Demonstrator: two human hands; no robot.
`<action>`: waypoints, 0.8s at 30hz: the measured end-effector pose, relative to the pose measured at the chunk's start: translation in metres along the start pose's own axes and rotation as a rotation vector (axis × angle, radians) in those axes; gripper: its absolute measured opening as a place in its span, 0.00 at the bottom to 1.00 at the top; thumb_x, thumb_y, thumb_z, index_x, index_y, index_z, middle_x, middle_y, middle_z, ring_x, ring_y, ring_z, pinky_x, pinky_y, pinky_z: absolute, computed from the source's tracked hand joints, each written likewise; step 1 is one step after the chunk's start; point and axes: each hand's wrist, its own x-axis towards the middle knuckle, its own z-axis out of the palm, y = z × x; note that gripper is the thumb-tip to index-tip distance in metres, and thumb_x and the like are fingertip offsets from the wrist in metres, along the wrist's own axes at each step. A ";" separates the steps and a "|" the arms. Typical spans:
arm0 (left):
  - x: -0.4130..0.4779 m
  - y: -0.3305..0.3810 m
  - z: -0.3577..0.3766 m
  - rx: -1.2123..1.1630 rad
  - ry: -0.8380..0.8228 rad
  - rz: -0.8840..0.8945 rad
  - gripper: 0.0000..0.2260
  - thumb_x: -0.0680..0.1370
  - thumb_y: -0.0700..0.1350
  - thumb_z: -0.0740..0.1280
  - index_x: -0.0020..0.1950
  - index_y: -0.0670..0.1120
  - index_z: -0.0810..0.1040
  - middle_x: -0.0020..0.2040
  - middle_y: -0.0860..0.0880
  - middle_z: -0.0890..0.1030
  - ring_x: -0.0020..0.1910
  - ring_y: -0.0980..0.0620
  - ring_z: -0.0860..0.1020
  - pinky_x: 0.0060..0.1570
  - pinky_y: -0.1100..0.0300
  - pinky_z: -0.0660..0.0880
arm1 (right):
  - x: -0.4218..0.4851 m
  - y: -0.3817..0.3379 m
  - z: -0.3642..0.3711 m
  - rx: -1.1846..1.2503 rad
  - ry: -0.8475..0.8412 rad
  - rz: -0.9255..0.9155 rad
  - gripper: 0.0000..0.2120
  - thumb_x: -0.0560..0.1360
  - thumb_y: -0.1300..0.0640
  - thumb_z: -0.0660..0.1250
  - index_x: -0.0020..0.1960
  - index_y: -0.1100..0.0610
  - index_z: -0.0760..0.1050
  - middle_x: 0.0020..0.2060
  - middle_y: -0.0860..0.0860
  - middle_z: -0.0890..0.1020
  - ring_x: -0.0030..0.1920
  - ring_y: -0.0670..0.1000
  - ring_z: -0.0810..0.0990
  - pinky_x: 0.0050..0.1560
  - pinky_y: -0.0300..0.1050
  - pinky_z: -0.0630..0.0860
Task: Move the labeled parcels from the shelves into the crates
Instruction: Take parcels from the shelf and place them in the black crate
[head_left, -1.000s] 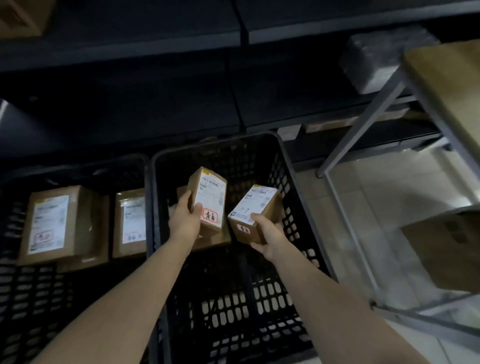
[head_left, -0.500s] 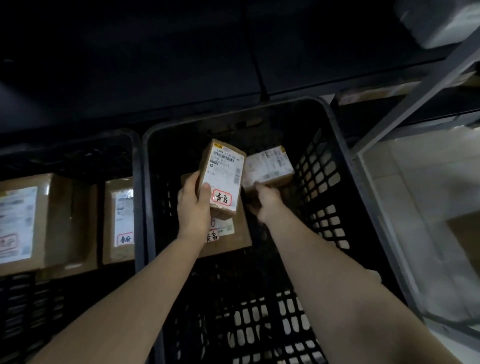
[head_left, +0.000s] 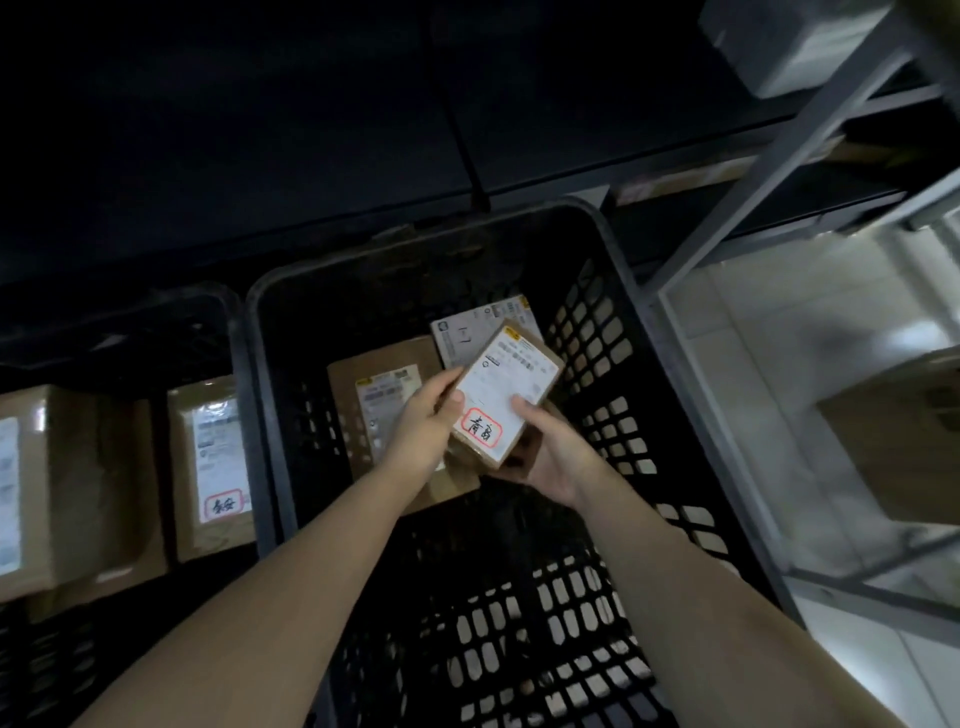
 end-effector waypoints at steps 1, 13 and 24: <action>0.002 0.000 0.004 0.112 -0.015 0.019 0.14 0.82 0.43 0.58 0.67 0.48 0.71 0.57 0.46 0.79 0.48 0.52 0.78 0.41 0.64 0.75 | -0.003 0.005 -0.004 0.053 0.029 -0.013 0.29 0.69 0.48 0.70 0.69 0.53 0.70 0.60 0.57 0.80 0.58 0.57 0.80 0.47 0.54 0.80; 0.022 -0.042 -0.009 0.768 -0.020 0.052 0.16 0.79 0.43 0.63 0.67 0.47 0.72 0.67 0.44 0.66 0.67 0.42 0.65 0.66 0.57 0.62 | 0.072 0.035 0.010 0.048 0.561 0.027 0.12 0.79 0.57 0.64 0.61 0.56 0.73 0.56 0.57 0.81 0.52 0.59 0.80 0.55 0.61 0.78; -0.021 -0.004 -0.027 0.935 -0.153 0.098 0.17 0.80 0.48 0.60 0.69 0.49 0.69 0.66 0.44 0.69 0.65 0.42 0.68 0.62 0.50 0.70 | 0.018 -0.001 0.017 -0.947 0.644 -0.060 0.28 0.77 0.54 0.63 0.74 0.59 0.61 0.68 0.61 0.69 0.63 0.63 0.72 0.56 0.48 0.73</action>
